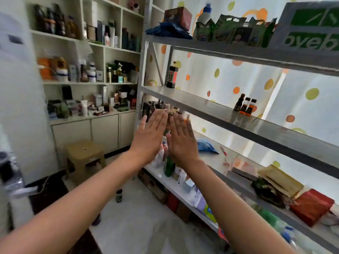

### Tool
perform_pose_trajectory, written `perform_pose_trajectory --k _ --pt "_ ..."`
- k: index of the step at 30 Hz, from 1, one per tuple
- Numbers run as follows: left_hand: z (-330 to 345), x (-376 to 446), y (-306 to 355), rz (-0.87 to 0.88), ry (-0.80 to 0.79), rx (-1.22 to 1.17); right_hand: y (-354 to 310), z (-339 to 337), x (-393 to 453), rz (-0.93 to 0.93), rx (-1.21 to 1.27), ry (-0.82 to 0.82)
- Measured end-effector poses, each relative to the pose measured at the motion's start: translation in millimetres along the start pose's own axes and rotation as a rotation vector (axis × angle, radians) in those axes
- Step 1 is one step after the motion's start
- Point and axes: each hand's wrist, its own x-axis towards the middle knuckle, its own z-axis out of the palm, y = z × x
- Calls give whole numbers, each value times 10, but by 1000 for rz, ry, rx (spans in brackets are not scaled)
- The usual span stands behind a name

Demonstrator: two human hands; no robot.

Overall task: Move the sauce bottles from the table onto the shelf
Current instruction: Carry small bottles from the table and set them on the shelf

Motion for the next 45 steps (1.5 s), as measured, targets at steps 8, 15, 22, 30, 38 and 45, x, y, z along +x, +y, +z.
perform_pose_trajectory --k 8,15,22,30,38,45 --pt "270 -921 -601 -254 -98 39 -892 362 -86 -183 226 -122" --pt "553 -1964 -996 -492 -181 64 -1810 717 -435 -248 408 -212" --pt "534 -3129 -1150 -827 -129 -38 -2869 808 -1001 -389 588 -334" --pt "618 -4407 -1200 -1182 -75 -87 -3979 740 -1683 -655 744 -486" --pt "589 -5355 -1497 -1500 59 -130 -4976 613 -2022 -881 861 -631" --pt "573 -5930 -1966 -1753 463 -250 -5815 714 -2089 -847 920 -1082"
